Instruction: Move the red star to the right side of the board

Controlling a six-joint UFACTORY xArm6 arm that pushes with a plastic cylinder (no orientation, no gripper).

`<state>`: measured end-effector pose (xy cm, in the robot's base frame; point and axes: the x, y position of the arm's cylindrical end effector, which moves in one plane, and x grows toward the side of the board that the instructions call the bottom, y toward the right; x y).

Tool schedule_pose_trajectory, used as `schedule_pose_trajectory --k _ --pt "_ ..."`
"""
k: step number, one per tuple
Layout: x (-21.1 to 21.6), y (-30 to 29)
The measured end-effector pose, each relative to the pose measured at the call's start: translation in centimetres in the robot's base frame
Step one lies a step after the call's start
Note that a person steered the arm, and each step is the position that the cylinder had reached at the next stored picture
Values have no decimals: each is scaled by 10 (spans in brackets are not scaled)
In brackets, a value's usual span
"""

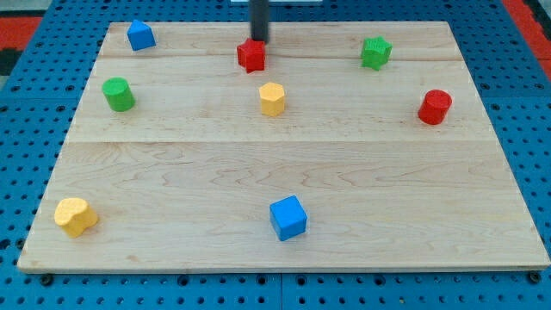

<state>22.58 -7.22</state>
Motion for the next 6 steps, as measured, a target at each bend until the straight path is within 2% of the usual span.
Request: schedule_pose_trajectory --k 1,2,3,4,5,6 --pt "29 -20" --pt "58 21" --pt "58 57" --pt "75 41" --pt "61 80" --pt "44 69"
